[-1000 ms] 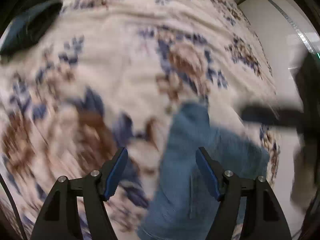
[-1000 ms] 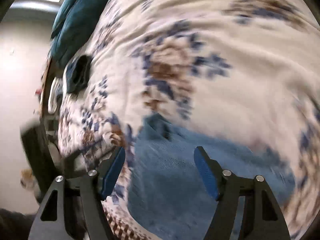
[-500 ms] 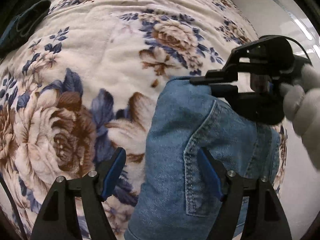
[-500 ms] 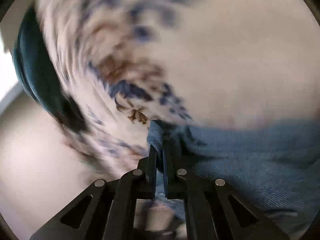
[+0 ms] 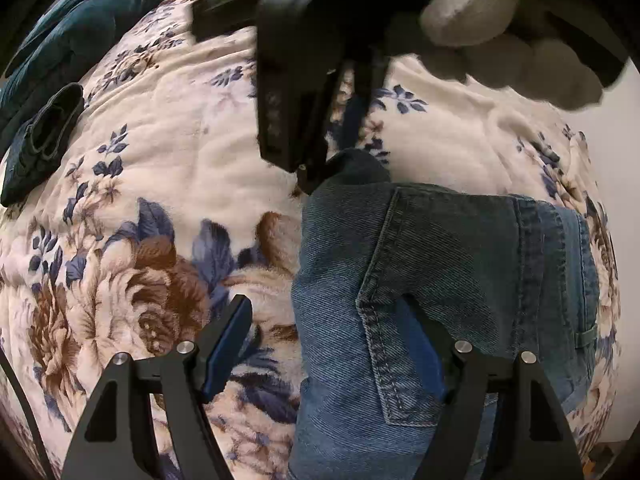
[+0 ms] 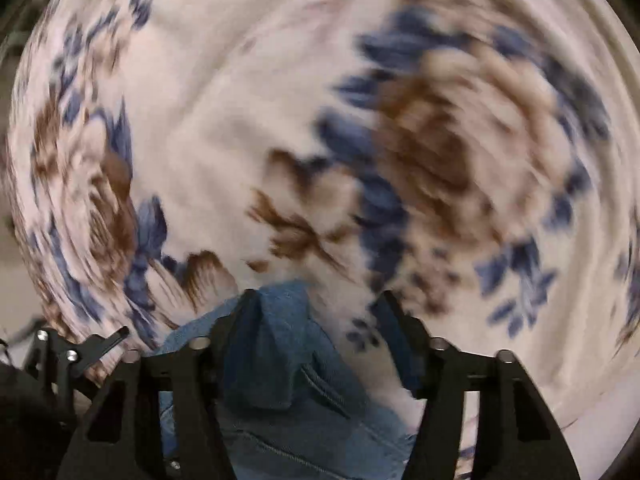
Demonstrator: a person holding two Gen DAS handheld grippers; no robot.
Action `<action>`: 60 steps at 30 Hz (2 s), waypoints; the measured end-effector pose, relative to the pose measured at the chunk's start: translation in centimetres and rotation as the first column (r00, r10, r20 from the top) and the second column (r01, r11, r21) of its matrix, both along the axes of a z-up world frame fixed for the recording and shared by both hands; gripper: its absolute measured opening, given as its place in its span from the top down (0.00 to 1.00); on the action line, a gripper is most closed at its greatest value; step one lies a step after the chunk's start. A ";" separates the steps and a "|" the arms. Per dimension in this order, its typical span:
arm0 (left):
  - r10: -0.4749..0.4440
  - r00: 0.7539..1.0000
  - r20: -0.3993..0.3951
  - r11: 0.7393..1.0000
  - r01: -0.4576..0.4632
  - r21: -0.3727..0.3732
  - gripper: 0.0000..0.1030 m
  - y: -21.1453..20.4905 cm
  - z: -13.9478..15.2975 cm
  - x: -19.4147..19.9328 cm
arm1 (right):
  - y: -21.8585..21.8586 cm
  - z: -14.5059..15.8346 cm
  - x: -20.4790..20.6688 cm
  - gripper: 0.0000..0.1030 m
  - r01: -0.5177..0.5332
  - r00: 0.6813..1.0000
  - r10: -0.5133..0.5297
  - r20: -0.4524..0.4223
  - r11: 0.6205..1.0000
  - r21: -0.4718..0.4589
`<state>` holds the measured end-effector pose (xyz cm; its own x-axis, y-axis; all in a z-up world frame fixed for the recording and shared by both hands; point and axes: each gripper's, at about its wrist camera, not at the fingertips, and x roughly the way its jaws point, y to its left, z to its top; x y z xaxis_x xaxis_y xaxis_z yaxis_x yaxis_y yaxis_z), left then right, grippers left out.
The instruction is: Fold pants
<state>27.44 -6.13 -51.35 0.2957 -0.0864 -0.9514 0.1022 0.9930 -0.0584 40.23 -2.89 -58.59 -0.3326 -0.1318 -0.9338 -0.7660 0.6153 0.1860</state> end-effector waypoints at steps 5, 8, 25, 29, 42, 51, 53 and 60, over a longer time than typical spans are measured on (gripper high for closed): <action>-0.014 1.000 0.010 1.000 0.014 0.013 0.29 -0.4 0.0 -0.1 | 3.7 -0.1 -3.1 0.76 -0.201 0.977 0.205 0.054 0.977 -0.073; -0.014 1.000 0.010 1.000 0.014 0.009 0.29 -0.4 0.0 -0.1 | 4.7 -1.0 -4.3 0.78 -0.274 0.956 0.285 0.069 0.953 -0.131; -0.017 0.999 0.030 0.999 0.018 -0.044 0.29 0.3 0.4 -1.0 | -16.0 -5.2 -0.9 0.99 0.980 -0.123 -0.842 -0.525 -0.019 -0.199; -0.007 1.000 0.018 0.998 0.008 -0.065 0.29 0.5 0.2 -0.9 | -16.0 -3.3 0.2 0.99 0.998 -0.015 -0.832 -0.554 0.024 -0.064; -0.020 1.000 0.020 0.998 0.021 -0.053 0.29 0.6 0.5 -1.4 | -10.2 -2.6 -3.7 0.79 0.903 0.357 -0.821 -0.446 0.425 -0.059; -0.026 1.000 0.011 0.997 0.027 -0.068 0.29 0.3 0.4 -1.7 | -13.7 -4.0 -3.1 0.78 0.966 0.162 -0.865 -0.475 0.237 -0.101; -0.025 1.000 0.010 0.997 0.026 -0.066 0.29 0.3 0.5 -1.8 | -10.1 -0.5 -0.1 0.50 0.849 0.512 -0.806 -0.296 0.527 0.033; -0.028 1.000 0.013 0.998 0.029 -0.055 0.29 0.0 0.5 -1.8 | 2.9 -0.7 0.3 0.31 0.162 0.985 -0.168 -0.046 0.981 -0.104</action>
